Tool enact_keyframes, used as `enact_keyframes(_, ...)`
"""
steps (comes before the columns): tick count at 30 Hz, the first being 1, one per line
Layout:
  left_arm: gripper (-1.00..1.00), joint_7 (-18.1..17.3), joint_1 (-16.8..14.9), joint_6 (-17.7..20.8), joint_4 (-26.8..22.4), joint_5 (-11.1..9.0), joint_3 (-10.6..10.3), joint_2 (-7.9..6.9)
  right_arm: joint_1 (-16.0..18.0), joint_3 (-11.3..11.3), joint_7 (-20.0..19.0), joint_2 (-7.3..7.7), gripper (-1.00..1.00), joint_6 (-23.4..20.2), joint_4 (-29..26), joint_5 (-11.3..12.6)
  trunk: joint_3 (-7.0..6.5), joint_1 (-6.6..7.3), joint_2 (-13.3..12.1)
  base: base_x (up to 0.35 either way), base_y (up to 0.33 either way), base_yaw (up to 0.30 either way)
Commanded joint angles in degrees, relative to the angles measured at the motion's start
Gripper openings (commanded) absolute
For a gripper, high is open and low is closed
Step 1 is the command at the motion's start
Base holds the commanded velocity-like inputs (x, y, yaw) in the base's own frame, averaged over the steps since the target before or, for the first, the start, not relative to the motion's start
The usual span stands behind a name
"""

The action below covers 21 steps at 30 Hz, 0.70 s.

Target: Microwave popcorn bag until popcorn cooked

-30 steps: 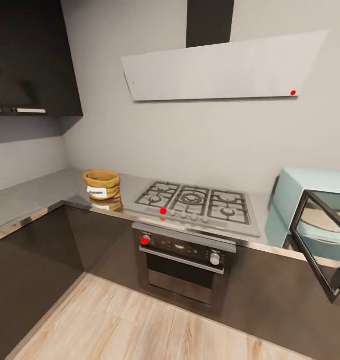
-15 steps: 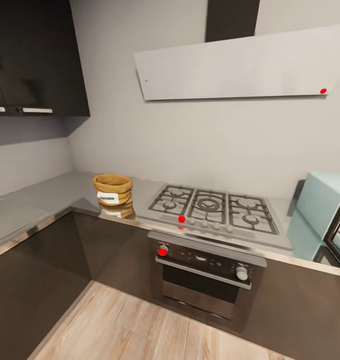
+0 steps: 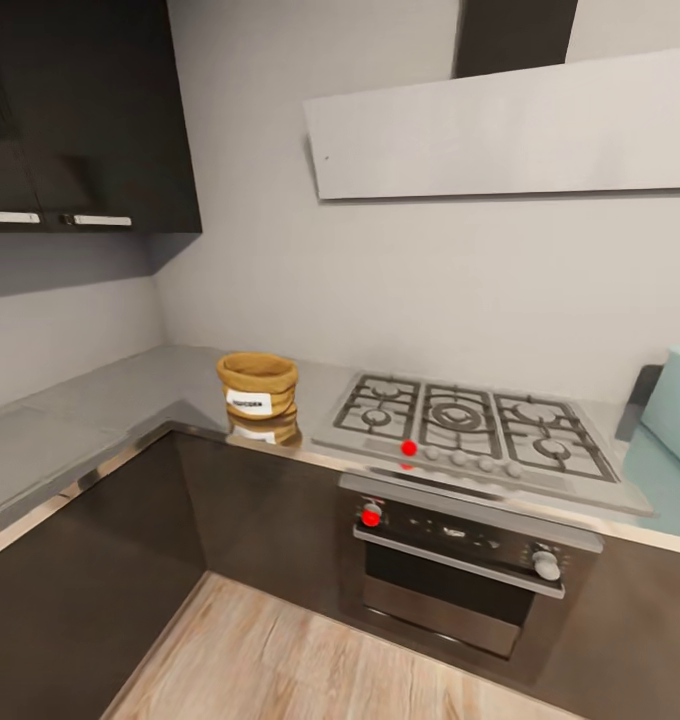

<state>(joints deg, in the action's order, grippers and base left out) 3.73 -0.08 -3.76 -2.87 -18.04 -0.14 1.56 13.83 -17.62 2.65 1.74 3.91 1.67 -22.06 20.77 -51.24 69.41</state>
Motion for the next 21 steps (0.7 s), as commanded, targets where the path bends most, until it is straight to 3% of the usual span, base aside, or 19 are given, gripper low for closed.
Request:
enact_keyframes(1,1.00,0.1,0.0,-0.1,0.0,-0.2,0.0,0.01,0.1,-0.5,0.3,-0.02,1.00,0.3,0.2,-0.6,0.06,-0.02,0.0,0.129,0.253,0.000)
enact_keyframes(13,1.00,0.2,0.0,-0.2,0.0,-0.3,0.5,0.02,0.1,-0.4,-0.2,-0.54,1.00,0.1,0.2,-0.6,0.06,-0.02,0.0,0.012,0.024,0.011)
enact_keyframes(21,1.00,0.2,0.0,-0.2,0.0,-0.4,0.6,0.02,0.1,-0.4,0.0,-0.42,1.00,0.1,0.2,-0.6,0.06,-0.02,0.0,0.000,0.000,0.259)
